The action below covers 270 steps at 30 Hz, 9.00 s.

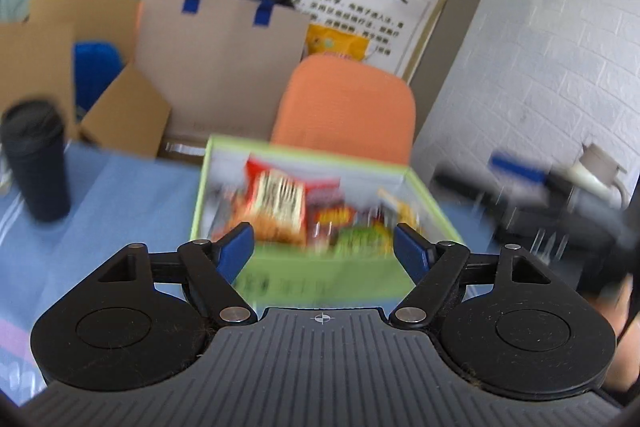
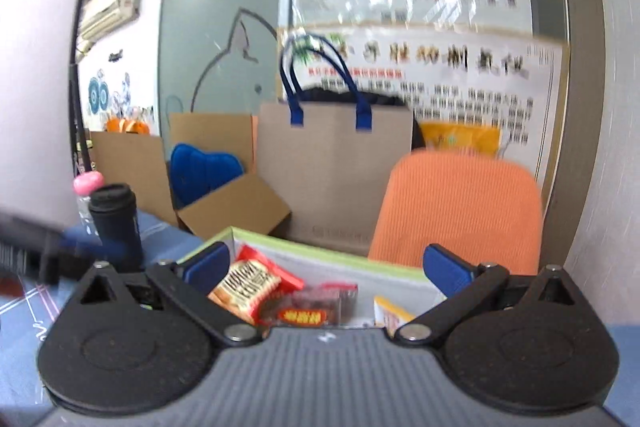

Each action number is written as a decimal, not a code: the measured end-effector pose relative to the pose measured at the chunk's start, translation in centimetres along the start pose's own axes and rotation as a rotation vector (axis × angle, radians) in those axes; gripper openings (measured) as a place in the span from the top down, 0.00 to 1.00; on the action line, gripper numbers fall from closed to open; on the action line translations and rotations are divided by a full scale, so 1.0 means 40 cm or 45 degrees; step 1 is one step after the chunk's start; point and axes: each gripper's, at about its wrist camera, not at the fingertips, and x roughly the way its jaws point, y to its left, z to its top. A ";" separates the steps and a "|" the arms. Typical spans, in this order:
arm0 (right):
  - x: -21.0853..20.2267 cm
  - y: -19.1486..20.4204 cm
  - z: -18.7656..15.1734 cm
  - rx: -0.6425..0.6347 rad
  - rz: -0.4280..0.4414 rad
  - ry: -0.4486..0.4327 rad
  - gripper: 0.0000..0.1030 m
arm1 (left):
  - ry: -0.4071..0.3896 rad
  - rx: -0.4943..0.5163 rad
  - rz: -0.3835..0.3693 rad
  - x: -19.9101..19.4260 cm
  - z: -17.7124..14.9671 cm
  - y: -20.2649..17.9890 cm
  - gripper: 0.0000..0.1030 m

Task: Organize snacks
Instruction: 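Lower the yellow bag into the green box and open the left tool, then grasp the blue wrapped snack bar with the left tool, then carry the blue snack bar into the green box and open the left tool, then grasp the yellow Danco Galette cracker bag with the left tool, then lower the cracker bag into the green box and open the left tool, then grasp the yellow-red biscuit packet with the left tool, then carry the biscuit packet into the green box and open the left tool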

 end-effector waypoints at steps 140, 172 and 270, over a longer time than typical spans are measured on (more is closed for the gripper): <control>-0.103 0.490 -0.343 0.064 0.457 0.503 0.04 | 0.353 -0.161 0.017 -0.131 -0.323 0.211 0.56; -0.182 0.494 -0.323 0.017 0.320 0.345 0.20 | 0.156 -0.216 0.044 -0.172 -0.276 0.151 0.70; -0.237 0.023 -0.250 -0.042 -0.004 0.301 0.58 | 0.408 -0.250 -0.263 0.196 -0.113 -0.260 0.87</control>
